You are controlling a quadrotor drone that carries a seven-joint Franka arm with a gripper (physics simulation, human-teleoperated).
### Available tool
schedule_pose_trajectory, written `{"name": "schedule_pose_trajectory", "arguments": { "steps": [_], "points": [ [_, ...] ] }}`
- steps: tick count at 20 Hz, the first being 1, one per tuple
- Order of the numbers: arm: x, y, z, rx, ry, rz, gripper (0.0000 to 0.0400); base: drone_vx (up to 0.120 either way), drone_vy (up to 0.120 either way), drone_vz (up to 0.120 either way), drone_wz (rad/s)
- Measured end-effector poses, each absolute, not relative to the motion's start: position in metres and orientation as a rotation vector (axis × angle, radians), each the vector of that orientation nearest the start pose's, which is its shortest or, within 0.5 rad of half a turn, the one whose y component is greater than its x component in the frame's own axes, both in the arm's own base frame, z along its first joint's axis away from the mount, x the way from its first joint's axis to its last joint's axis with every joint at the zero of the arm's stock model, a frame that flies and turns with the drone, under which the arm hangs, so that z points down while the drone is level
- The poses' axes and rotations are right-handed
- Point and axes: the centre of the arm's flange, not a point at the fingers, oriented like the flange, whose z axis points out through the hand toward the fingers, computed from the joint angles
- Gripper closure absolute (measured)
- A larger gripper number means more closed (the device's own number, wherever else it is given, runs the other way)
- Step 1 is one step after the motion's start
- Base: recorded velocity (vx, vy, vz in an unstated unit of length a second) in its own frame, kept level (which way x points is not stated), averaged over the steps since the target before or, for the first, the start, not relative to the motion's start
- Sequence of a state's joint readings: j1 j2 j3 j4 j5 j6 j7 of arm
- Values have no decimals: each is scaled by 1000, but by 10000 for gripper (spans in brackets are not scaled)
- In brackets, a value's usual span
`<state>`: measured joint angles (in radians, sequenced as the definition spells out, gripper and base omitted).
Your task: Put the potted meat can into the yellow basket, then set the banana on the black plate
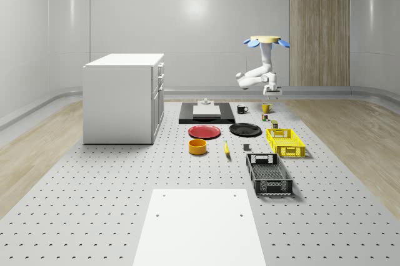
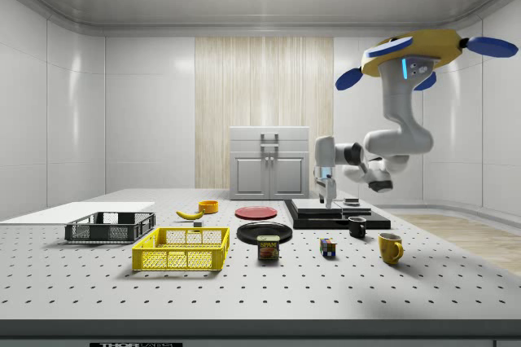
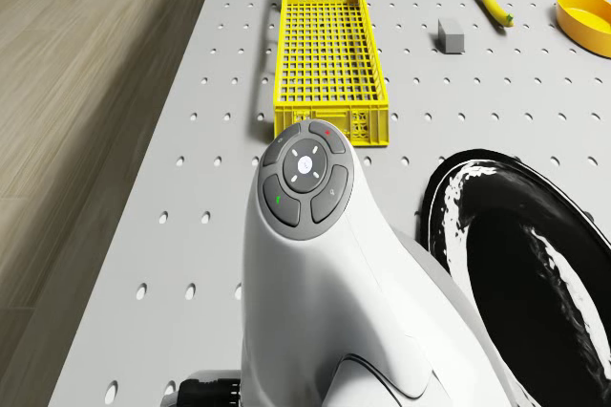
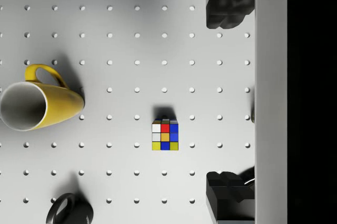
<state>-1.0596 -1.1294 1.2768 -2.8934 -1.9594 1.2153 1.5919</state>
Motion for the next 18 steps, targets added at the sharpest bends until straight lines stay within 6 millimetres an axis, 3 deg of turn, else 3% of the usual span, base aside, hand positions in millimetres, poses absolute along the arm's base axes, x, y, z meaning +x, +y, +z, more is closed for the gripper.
{"name": "schedule_pose_trajectory", "arguments": {
  "steps": [9, 15, 18],
  "points": [
    [306, 0, 492, 1, -2, 784, 0, 120, 0, -120, 0],
    [306, 0, 492, 1, -2, 784, 0, 120, -100, -120, 0],
    [306, 0, 492, 1, -2, 785, 0, 120, 0, 0, 0]
  ]
}}
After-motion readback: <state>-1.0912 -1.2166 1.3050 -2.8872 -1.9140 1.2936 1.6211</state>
